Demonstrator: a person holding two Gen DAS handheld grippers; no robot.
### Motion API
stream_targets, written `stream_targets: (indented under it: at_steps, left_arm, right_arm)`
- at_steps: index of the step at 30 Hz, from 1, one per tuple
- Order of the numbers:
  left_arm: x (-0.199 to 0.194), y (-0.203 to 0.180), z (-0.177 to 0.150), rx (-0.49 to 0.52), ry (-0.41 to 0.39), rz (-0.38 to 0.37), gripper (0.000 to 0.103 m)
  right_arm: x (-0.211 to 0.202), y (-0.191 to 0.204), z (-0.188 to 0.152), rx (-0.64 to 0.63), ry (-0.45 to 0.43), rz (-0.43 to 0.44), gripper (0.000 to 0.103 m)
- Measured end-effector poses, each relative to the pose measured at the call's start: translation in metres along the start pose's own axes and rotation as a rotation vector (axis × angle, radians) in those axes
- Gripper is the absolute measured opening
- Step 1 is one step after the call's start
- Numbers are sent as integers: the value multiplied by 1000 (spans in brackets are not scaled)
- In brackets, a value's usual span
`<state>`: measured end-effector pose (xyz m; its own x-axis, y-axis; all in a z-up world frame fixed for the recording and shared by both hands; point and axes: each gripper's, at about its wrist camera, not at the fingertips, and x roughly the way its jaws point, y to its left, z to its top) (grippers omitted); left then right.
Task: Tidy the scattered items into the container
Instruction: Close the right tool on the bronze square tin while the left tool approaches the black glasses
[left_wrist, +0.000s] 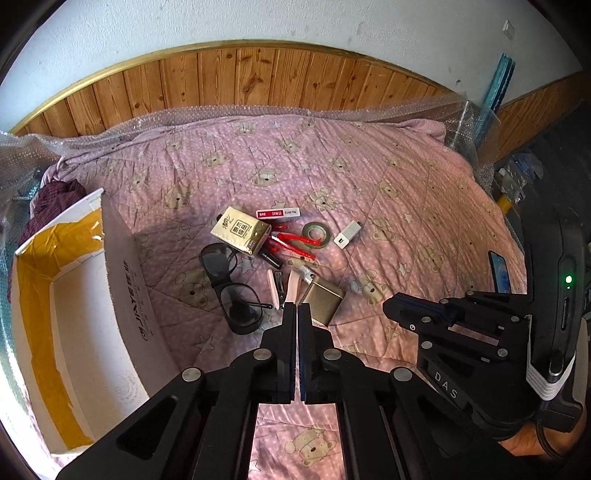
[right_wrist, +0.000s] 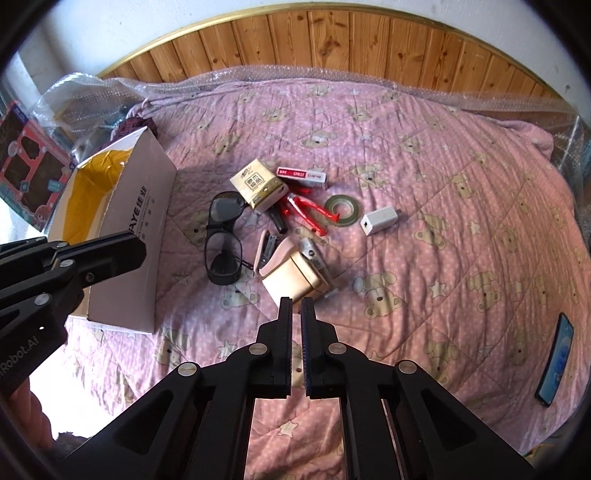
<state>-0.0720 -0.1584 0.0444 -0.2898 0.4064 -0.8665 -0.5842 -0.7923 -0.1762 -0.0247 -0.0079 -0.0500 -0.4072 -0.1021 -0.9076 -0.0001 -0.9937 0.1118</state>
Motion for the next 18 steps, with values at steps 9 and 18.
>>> stream_targets:
  at_steps: [9, 18]
  left_arm:
    - [35, 9, 3, -18, 82, 4, 12]
    - [78, 51, 1, -184, 171, 25, 48]
  right_arm:
    - [28, -3, 10, 22, 40, 62, 45]
    - [86, -13, 6, 78, 167, 124, 46]
